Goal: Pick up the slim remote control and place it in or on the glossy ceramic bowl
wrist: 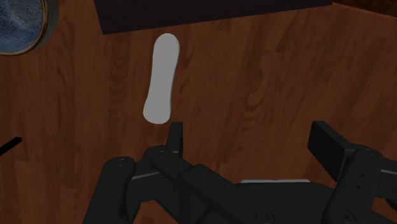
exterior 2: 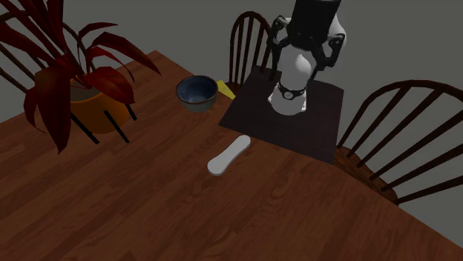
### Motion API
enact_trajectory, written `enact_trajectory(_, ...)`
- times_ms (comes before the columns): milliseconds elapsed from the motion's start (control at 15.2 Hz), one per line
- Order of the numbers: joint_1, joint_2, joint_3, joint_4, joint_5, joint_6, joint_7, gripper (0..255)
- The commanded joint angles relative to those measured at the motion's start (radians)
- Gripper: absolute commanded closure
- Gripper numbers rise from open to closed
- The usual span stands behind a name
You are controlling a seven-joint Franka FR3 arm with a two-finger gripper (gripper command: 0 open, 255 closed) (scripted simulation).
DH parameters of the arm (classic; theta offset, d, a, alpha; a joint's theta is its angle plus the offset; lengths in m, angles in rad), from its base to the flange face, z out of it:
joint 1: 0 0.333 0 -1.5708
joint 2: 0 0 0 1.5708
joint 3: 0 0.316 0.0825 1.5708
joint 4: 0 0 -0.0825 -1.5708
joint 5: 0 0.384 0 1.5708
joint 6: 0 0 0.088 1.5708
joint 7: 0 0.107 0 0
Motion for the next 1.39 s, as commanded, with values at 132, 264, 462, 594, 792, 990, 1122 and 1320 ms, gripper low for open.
enact_trajectory(132, -0.009, 0.004, -0.015, -0.060, -0.009, 0.065, -0.009, 0)
enact_trajectory(264, -0.020, 0.014, -0.031, -0.116, -0.019, 0.133, -0.018, 0)
enact_trajectory(462, -0.037, 0.041, -0.056, -0.192, -0.035, 0.238, -0.031, 0)
enact_trajectory(594, -0.049, 0.069, -0.073, -0.237, -0.045, 0.312, -0.040, 0)
enact_trajectory(792, -0.068, 0.126, -0.099, -0.295, -0.062, 0.429, -0.053, 0)
enact_trajectory(990, -0.088, 0.203, -0.127, -0.339, -0.078, 0.552, -0.067, 0)
enact_trajectory(1122, -0.100, 0.265, -0.145, -0.361, -0.088, 0.637, -0.077, 0)
enact_trajectory(1320, -0.117, 0.375, -0.174, -0.381, -0.098, 0.769, -0.094, 0)
